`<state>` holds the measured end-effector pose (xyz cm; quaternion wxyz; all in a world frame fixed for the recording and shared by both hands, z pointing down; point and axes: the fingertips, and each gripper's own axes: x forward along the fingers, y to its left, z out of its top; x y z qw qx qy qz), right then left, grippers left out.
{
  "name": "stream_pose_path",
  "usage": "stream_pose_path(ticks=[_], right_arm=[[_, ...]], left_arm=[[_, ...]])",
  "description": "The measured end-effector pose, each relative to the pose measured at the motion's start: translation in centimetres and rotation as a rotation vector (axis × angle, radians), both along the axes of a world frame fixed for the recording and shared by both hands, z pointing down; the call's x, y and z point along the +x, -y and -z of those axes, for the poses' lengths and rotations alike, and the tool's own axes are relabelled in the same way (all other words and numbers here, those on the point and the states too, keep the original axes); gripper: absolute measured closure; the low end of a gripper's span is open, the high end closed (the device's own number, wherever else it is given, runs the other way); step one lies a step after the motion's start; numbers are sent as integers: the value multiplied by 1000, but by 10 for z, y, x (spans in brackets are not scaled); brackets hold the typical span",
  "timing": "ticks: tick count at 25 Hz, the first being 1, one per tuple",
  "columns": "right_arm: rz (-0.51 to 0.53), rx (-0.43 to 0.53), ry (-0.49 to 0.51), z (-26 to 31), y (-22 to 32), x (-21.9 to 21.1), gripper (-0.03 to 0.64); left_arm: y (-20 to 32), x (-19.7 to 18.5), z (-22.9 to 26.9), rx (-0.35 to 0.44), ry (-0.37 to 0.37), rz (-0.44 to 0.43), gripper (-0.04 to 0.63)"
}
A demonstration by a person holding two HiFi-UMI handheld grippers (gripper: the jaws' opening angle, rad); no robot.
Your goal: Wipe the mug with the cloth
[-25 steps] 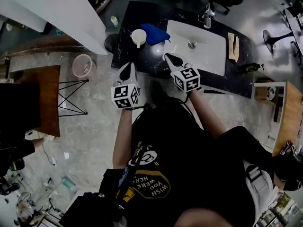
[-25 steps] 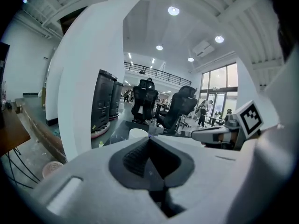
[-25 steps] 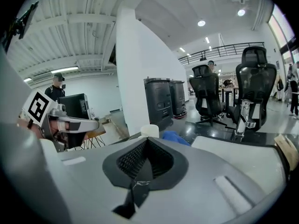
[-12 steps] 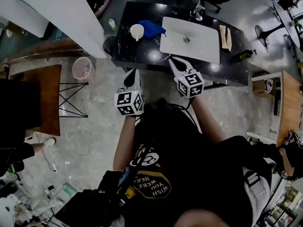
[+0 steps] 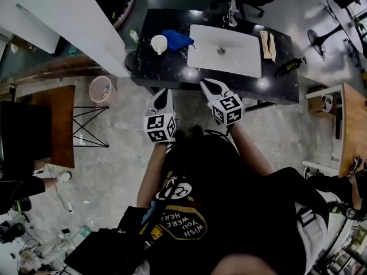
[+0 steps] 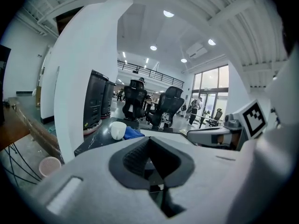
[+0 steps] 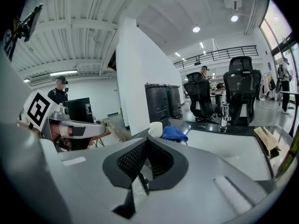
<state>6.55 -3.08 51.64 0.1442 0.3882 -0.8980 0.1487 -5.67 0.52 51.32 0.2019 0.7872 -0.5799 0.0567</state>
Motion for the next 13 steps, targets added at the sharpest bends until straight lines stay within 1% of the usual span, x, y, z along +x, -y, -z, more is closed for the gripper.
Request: stream_pose_path(ticks=[4, 8, 13], right_arm=[[0, -15, 2, -3, -3, 8, 615], [10, -18, 9, -4, -8, 7, 615], [16, -4, 8, -3, -7, 14, 615]], left_arm=[[0, 15, 6, 13, -5, -32, 591], [-2, 32, -5, -9, -1, -80, 591], [5, 45, 7, 39, 23, -101, 591]])
